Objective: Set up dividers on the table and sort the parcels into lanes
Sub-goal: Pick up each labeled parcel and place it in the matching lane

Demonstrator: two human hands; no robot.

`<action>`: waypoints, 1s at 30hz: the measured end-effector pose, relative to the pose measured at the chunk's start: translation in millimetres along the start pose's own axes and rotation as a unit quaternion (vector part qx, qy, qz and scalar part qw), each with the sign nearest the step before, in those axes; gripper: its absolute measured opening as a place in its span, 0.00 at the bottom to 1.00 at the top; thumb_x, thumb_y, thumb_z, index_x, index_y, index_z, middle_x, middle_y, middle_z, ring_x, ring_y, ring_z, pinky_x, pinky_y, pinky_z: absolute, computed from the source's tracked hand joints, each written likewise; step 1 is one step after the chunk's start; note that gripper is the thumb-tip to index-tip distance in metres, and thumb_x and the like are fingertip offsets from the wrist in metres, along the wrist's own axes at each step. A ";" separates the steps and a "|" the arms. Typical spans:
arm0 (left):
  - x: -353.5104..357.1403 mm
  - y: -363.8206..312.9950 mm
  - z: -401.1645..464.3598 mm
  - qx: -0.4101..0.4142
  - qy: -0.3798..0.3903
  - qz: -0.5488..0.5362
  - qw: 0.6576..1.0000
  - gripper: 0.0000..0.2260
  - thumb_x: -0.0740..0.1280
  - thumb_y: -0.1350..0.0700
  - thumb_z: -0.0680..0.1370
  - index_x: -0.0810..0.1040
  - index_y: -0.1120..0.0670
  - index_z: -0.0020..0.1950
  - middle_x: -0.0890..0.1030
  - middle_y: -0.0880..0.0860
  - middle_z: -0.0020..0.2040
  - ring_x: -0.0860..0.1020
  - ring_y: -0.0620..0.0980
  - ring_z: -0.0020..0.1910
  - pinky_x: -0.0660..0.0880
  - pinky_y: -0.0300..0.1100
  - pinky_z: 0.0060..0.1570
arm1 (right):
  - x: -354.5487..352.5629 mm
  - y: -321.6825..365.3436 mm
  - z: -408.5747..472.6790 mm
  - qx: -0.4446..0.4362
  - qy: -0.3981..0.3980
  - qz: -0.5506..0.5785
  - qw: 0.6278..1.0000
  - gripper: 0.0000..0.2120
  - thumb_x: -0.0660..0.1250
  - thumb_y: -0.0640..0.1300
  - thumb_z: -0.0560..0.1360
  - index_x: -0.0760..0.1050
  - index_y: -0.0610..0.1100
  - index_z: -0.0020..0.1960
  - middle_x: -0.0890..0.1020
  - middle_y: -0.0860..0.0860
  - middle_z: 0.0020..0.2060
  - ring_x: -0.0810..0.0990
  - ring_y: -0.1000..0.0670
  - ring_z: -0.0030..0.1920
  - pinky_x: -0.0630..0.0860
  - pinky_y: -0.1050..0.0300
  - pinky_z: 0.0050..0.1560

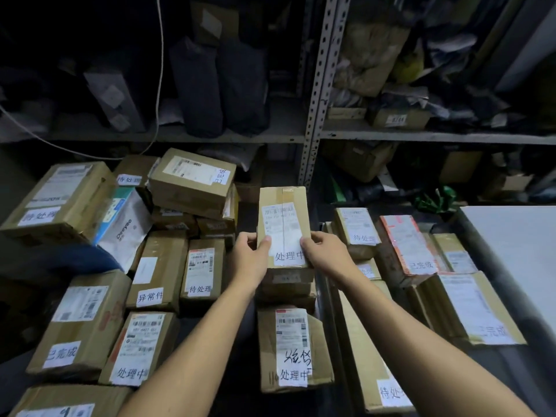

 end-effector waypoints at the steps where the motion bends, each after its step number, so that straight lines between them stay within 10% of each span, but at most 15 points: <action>1: 4.1 0.7 3.7 -0.004 0.003 0.002 1.000 0.04 0.68 0.50 0.78 0.74 0.47 0.48 0.80 0.42 0.41 0.80 0.38 0.37 0.71 0.30 0.26 | -0.5 -1.1 4.2 -0.001 -0.002 -0.008 1.000 0.15 0.61 0.50 0.80 0.79 0.47 0.61 0.84 0.52 0.50 0.83 0.51 0.50 0.81 0.47 0.55; 6: 20.4 21.2 9.5 -0.036 0.041 0.029 0.998 0.06 0.68 0.51 0.79 0.73 0.50 0.52 0.82 0.48 0.47 0.82 0.47 0.43 0.82 0.46 0.42 | 0.6 -18.1 16.5 0.023 0.027 -0.082 0.996 0.18 0.60 0.50 0.80 0.77 0.43 0.64 0.83 0.48 0.55 0.82 0.49 0.51 0.80 0.50 0.55; 18: 21.2 25.8 11.0 -0.019 0.041 0.066 0.997 0.10 0.67 0.47 0.79 0.73 0.49 0.57 0.80 0.45 0.47 0.79 0.39 0.40 0.72 0.31 0.29 | 6.4 -24.5 22.1 0.030 0.044 -0.088 0.995 0.21 0.61 0.53 0.81 0.72 0.45 0.69 0.83 0.48 0.55 0.83 0.50 0.50 0.81 0.50 0.53; 30: -35.9 2.7 4.7 0.035 -0.004 0.030 0.999 0.20 0.66 0.49 0.79 0.69 0.50 0.71 0.76 0.50 0.66 0.75 0.48 0.63 0.73 0.43 0.59 | 20.7 44.6 -2.3 -0.146 -0.088 -0.138 0.976 0.25 0.61 0.53 0.81 0.64 0.48 0.75 0.69 0.47 0.73 0.68 0.44 0.71 0.67 0.47 0.70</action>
Point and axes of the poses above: each hand's wrist, its own z-axis towards the middle knuckle, its own x-axis out of the palm, y = z × x, the point moved 3 cm from there along z, towards the middle knuckle
